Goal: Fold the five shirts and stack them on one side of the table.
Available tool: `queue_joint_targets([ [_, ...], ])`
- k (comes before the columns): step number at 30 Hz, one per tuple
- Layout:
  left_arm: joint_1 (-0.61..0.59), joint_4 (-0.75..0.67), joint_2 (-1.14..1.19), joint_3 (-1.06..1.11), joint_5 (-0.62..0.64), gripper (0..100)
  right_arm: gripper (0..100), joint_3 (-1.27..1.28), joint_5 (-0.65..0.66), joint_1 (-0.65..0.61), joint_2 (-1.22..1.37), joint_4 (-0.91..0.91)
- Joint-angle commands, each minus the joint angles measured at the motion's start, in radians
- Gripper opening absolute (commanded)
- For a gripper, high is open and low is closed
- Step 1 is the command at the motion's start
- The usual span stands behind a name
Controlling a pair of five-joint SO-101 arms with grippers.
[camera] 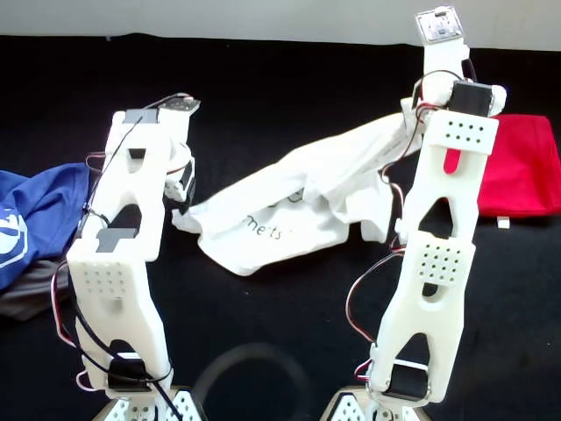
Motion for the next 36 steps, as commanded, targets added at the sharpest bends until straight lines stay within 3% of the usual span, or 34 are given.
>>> queue_joint_targets([
  [1, 0.018, 0.101, -0.036, -0.131, 0.008, 20, 0.7, -0.038, 0.009, 0.015, -0.008, -0.013],
  [7, 0.018, 0.13, -0.027, -0.159, 0.006, 19, 0.7, -0.038, 0.009, 0.015, -0.008, -0.013],
  [14, 0.012, -0.005, 0.076, -0.048, 0.006, 19, 0.7, -0.038, 0.009, 0.015, -0.008, -0.013],
  [21, 0.012, -0.006, 0.122, -0.048, 0.006, 19, 0.7, -0.038, 0.009, 0.021, -0.01, 0.002],
  [24, 0.012, 0.031, 0.12, -0.067, 0.006, 14, 0.7, -0.047, 0.009, 0.016, -0.012, 0.042],
  [27, 0.012, 0.091, 0.12, -0.13, 0.006, 0, 0.7, -0.048, 0.009, 0.016, -0.019, 0.058],
  [36, 0.005, 0.361, 0.119, -0.535, 0.008, 1, 0.7, -0.127, 0.005, 0.016, -0.021, 0.119],
])
